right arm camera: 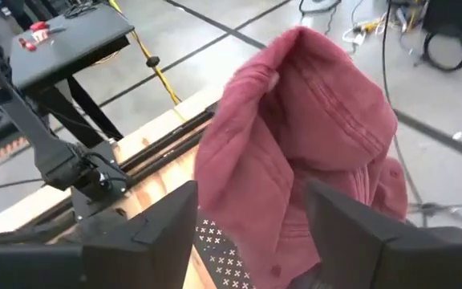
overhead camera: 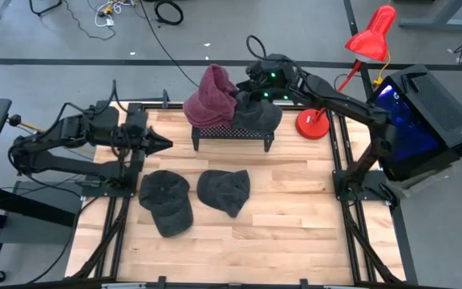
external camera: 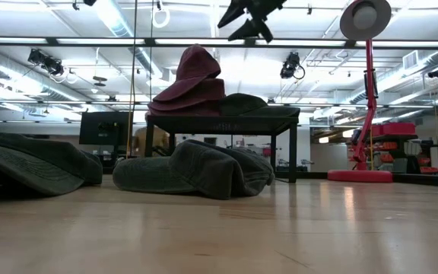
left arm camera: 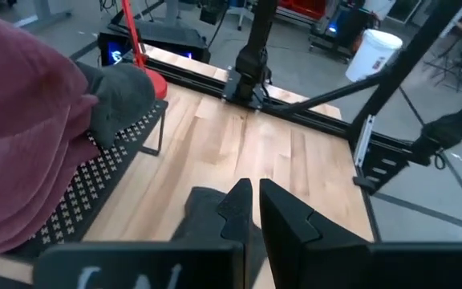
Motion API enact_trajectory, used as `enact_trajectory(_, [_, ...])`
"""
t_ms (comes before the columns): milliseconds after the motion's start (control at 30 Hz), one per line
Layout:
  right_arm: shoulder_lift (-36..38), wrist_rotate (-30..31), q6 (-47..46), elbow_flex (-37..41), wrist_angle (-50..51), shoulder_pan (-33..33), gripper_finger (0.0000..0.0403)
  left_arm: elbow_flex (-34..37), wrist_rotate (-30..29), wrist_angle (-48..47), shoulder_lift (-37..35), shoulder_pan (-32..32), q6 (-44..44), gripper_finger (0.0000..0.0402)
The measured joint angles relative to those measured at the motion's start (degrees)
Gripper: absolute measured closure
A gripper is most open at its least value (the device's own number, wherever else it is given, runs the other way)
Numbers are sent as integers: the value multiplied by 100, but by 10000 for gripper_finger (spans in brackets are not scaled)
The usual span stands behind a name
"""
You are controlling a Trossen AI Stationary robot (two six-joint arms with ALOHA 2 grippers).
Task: Pick & Place hat
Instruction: Put the left black cap on top of the black cap on the shelf
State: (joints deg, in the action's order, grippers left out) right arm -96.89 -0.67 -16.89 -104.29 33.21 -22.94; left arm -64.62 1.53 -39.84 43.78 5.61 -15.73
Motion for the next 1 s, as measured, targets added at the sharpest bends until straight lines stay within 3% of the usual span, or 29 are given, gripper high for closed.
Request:
enact_trajectory(133, [89,206,318,0,-47,204,207,0,-35,97,242,-1,235,372])
enact_trajectory(333, [99,-442,658,0,-169,271,283,0,-174,100,561,1,353,372])
enact_trajectory(600, [73,-665,1181,0,-875,186,394,2,-174,101,598,-1,296,372])
enact_trajectory(833, [-81,-1239,1285,0,-2092,-87,399,0,-174,101,566,-1,298,372])
enact_trajectory(1000, [-275,-1335,1281,0,-2572,-227,401,0,-177,103,561,1,297,372])
